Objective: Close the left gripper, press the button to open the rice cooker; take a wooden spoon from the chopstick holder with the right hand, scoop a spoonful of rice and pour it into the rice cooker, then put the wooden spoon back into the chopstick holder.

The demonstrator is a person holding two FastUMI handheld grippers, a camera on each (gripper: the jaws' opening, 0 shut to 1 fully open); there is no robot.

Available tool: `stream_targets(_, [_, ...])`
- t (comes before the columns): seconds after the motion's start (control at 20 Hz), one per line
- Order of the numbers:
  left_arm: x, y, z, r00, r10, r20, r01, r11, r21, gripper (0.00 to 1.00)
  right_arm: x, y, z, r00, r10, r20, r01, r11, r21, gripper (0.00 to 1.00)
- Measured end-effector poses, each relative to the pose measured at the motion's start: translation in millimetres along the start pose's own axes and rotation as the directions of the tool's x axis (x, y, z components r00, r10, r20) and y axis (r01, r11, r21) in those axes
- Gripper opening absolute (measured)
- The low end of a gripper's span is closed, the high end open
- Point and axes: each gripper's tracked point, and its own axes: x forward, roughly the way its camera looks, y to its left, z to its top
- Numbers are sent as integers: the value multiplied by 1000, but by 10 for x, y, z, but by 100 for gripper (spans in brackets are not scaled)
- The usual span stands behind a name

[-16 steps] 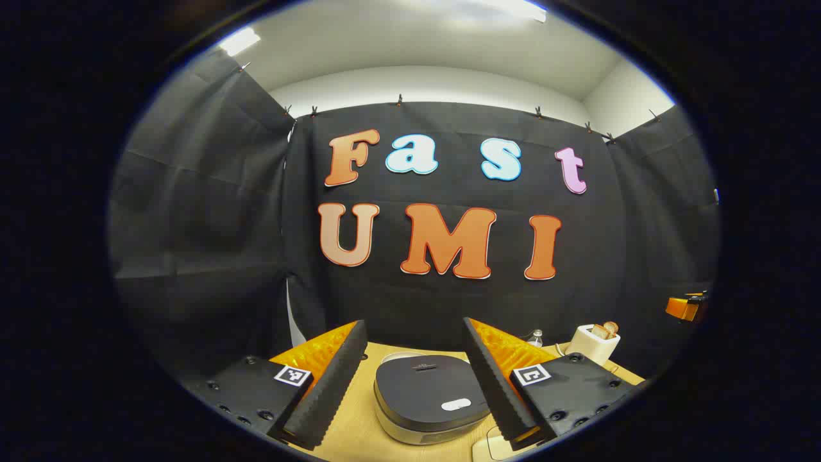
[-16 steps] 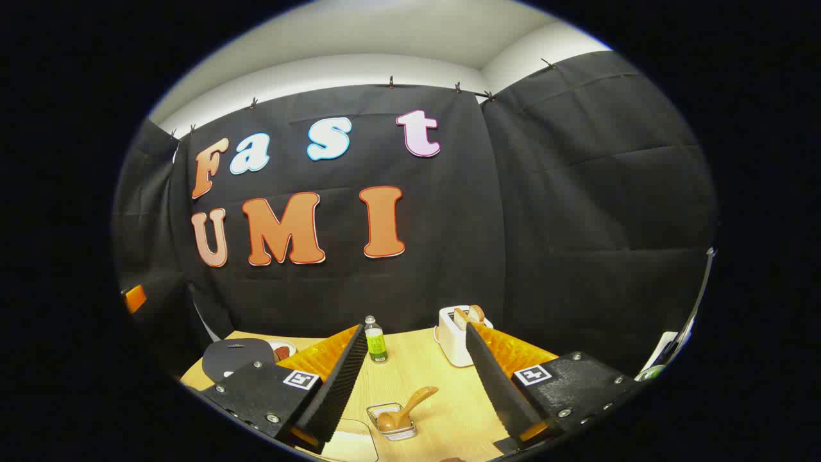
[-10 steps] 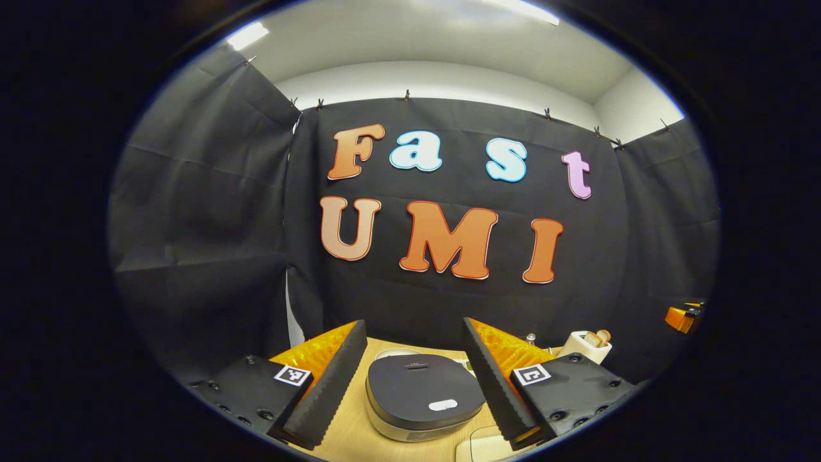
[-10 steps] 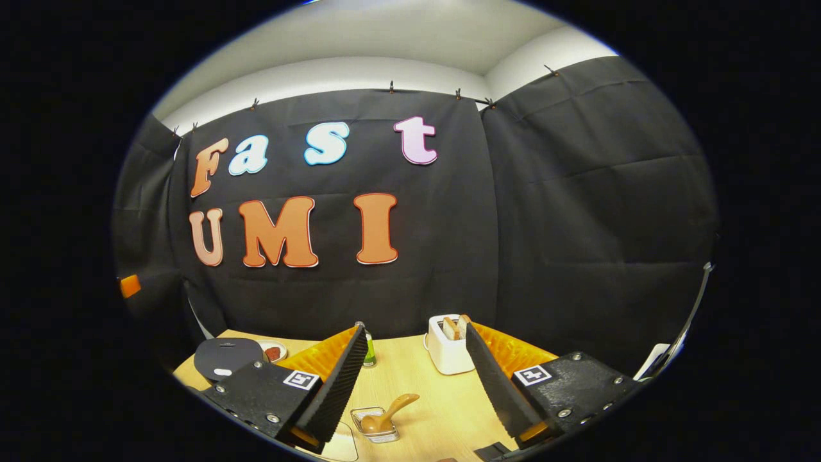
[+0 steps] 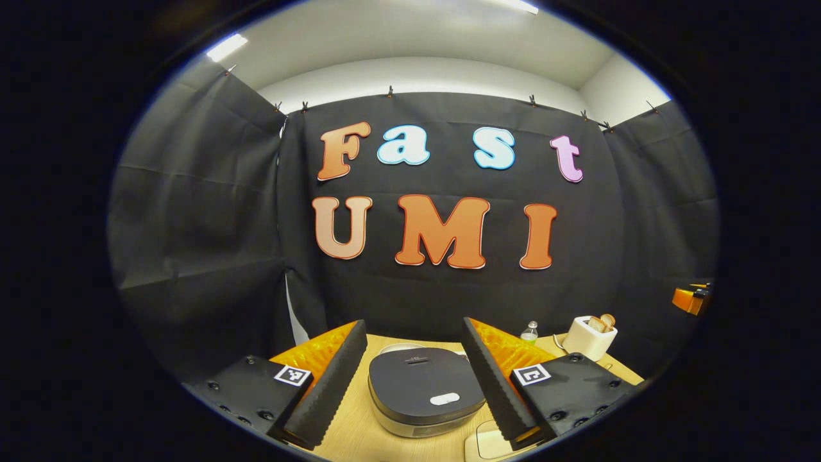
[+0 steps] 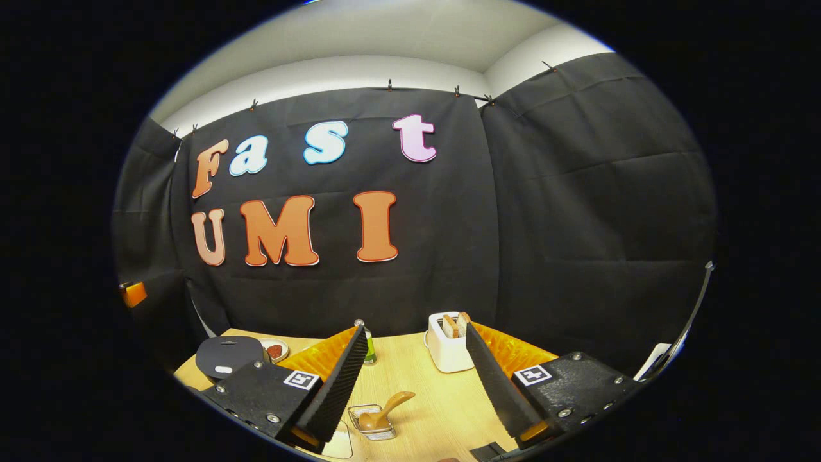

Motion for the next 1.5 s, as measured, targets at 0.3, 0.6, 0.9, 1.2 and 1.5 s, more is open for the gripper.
stream_targets(0.3, [-14, 0, -78, 1000, -7, -22, 7, 1000, -13, 100, -24, -3, -15, 1000, 2, -8, -2, 1000, 7, 95])
stream_targets(0.6, [-10, 96, -91, 1000, 16, -23, -16, 1000, 6, 75, -34, 55, -5, 1000, 13, -4, -13, 1000, -15, 94])
stream_targets(0.9, [-21, 71, -163, 999, -3, -32, 5, 999, 37, 6, -9, 99, -28, 1000, 18, -17, -18, 1000, -19, 95])
stream_targets(1.2, [74, 19, -330, 995, -47, -84, 45, 999, -22, 0, 31, 98, -58, 1000, 13, -25, -13, 1000, -11, 88])
stream_targets(1.5, [272, -240, -775, 977, -106, -188, 107, 994, -6, 4, 45, 20, -158, 999, -5, -45, 5, 1000, -18, 95])
